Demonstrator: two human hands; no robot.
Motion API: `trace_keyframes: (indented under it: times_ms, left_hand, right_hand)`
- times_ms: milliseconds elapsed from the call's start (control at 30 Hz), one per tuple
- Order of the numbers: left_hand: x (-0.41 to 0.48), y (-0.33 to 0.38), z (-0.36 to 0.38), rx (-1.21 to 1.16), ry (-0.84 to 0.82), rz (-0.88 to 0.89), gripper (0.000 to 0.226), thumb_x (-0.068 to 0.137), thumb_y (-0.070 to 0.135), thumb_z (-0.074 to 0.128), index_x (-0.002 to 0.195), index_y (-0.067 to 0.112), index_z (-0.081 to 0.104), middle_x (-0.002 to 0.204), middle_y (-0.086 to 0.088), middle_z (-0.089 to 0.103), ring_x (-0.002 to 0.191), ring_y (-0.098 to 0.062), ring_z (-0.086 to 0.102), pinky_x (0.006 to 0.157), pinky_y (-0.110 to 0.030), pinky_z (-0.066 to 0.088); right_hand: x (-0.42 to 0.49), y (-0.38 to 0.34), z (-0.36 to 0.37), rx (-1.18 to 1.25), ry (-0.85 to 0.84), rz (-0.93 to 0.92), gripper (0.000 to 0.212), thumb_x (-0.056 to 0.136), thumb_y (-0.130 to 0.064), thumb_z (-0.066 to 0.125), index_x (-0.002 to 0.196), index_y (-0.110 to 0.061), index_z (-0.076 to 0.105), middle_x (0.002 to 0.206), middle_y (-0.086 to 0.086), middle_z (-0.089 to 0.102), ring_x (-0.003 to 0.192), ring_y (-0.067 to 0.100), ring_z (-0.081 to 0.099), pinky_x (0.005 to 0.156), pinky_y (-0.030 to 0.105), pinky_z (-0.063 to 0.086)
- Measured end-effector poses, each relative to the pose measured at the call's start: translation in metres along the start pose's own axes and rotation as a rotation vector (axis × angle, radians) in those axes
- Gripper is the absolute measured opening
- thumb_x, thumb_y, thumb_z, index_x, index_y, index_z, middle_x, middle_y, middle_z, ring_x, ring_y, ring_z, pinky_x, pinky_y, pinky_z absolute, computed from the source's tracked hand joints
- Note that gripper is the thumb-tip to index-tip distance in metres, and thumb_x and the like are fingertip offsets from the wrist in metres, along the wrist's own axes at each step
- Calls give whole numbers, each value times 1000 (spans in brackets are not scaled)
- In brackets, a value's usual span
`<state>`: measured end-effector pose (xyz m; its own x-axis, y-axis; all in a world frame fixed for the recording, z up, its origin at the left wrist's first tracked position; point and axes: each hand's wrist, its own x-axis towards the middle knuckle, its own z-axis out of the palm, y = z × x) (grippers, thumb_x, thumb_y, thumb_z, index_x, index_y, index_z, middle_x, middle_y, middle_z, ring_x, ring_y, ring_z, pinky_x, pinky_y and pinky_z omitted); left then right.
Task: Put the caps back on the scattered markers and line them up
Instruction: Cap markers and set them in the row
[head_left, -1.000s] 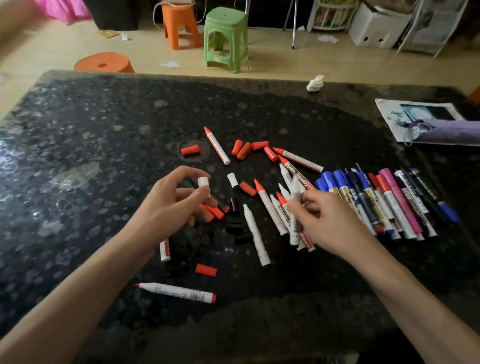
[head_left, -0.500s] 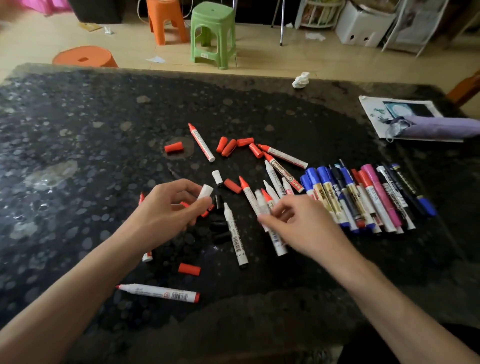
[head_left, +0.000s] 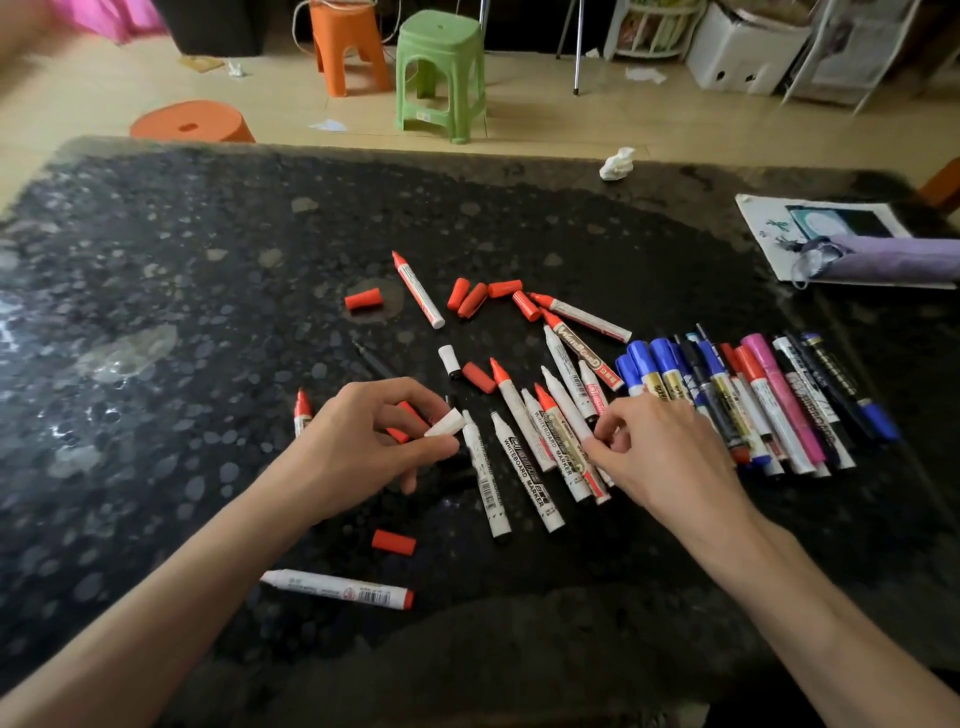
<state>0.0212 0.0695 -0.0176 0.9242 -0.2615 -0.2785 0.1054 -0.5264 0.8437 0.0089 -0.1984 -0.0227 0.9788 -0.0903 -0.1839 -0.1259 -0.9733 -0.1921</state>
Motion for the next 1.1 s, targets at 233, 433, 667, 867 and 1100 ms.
trace_keyframes:
  times_ms: [233,433,667,867,1100]
  left_hand:
    - [1,-3,0,-7,33,17,17,83,33,82,96,28,73,81,2,76,56,-15,69,60,-28,58]
    - [2,-7,-5,-41,130,49,15,85,34,80,98,30,75,86,1,77,67,-19,74,80,-47,63]
    - [3,-6,-7,-103,161,49,13,86,29,81,99,28,77,83,0,78,65,-10,71,77,-39,61]
    - [4,-6,-6,-134,135,47,13,86,26,81,99,27,77,86,-1,78,65,-11,70,63,-20,54]
    - [4,-5,-6,-139,136,65,14,86,23,81,99,27,77,88,0,79,67,-14,72,66,-21,56]
  right_hand:
    - [-3,0,-1,89,18,26,20,94,-44,71,107,-29,66,81,-11,63,75,2,60,71,26,55]
    - [-6,1,-10,375,17,-152,11,101,-32,63,111,-33,59,102,-15,66,91,-3,62,72,13,45]
    - [-7,1,-7,378,99,-298,15,101,-19,64,111,-30,64,95,-17,65,87,-7,62,70,12,47]
    - [-4,2,-4,391,176,-383,16,97,-18,68,110,-28,67,99,-19,66,97,-5,63,82,14,51]
    - [-5,0,-6,431,223,-408,17,96,-16,69,110,-25,68,102,-17,68,101,-5,63,86,7,48]
